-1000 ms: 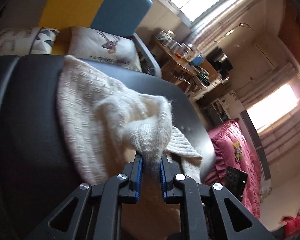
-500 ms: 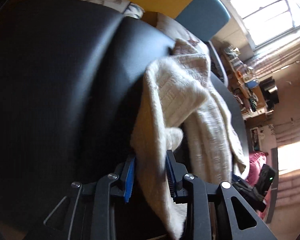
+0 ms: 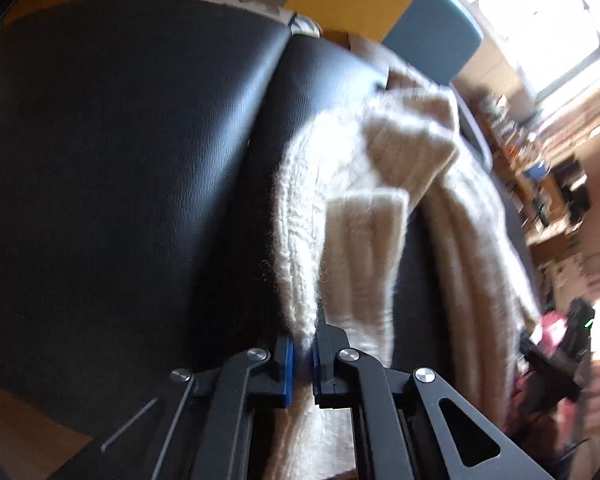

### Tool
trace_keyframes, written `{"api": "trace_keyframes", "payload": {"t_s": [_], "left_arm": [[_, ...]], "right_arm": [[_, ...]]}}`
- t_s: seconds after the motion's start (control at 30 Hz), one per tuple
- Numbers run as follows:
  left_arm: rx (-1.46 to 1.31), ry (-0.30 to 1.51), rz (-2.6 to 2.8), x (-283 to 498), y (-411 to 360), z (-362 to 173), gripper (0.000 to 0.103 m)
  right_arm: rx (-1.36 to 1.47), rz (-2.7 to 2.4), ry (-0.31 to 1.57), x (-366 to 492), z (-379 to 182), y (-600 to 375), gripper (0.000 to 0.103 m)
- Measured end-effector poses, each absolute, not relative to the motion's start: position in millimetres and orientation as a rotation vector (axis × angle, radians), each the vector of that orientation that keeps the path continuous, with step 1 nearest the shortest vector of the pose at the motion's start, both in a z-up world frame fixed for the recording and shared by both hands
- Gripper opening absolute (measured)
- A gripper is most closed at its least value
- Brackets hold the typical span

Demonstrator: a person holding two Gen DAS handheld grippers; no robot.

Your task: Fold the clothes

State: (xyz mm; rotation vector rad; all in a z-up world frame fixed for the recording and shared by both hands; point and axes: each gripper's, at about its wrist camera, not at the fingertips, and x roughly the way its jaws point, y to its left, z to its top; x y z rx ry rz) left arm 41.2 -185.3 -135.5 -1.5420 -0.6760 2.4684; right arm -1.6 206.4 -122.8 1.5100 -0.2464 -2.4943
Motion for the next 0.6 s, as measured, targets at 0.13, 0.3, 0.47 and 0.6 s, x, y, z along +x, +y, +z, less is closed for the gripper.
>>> {"api": "trace_keyframes", "payload": {"t_s": [0.13,0.3,0.47,0.6], "left_arm": [[-1.358,-0.753,2.658,42,-226,-94,0.006],[-1.476,-0.644,2.785,25,-273,-88,0.007],[-1.694,-0.682,2.732,7,-296,-121,0.014],[-1.615,-0.716,2.822,31,-308,-108,0.029]], "right_arm": [[1.493,-2.488,-0.333,-3,-119,216,0.083],[1.431,-2.534,-0.276,-9,-102,218,0.076],[1.495,-2.522,-0.24,-41,-100,211,0.076],[1.454,-2.515,-0.314,-50,-95,214,0.076]]}}
